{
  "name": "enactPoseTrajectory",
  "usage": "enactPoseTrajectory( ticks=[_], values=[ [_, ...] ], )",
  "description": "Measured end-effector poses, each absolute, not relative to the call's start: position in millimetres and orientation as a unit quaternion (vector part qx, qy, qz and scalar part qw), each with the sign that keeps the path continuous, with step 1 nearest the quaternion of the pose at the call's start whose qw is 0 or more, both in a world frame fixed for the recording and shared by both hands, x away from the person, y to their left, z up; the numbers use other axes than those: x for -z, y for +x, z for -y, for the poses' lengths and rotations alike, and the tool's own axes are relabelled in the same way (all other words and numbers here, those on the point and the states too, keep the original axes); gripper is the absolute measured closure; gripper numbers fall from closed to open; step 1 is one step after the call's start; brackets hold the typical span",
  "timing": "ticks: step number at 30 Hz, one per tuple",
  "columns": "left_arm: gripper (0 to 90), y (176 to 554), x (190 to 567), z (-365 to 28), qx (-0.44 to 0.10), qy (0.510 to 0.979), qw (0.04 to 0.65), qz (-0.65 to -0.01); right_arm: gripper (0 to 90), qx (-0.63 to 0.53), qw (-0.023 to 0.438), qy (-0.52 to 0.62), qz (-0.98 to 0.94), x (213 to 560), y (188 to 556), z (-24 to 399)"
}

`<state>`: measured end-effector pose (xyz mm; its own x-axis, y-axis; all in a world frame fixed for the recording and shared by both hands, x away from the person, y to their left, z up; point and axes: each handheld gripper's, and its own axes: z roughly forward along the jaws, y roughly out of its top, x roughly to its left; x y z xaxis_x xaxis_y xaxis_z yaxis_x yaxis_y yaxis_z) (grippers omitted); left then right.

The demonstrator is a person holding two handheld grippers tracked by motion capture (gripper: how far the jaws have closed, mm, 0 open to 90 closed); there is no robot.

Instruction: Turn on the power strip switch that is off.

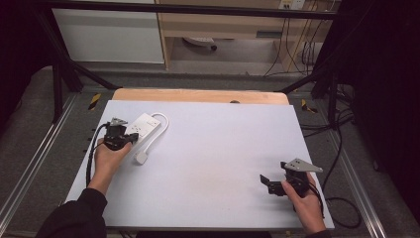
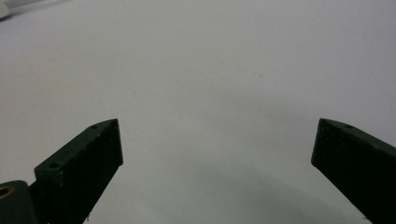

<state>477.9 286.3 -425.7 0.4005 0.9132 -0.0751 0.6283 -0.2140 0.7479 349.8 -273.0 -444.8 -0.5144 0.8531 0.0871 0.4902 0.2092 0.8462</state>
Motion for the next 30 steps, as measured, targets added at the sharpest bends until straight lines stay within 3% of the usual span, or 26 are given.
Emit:
enactPoseTrajectory(
  ticks=[30],
  values=[
    [90.0, 478.6, 427.9, -286.2, -0.200, 0.759, 0.358, -0.505, 2.5, -0.442, 0.205, 0.448, -0.750, 444.5, 349.5, 273.4]
  ],
)
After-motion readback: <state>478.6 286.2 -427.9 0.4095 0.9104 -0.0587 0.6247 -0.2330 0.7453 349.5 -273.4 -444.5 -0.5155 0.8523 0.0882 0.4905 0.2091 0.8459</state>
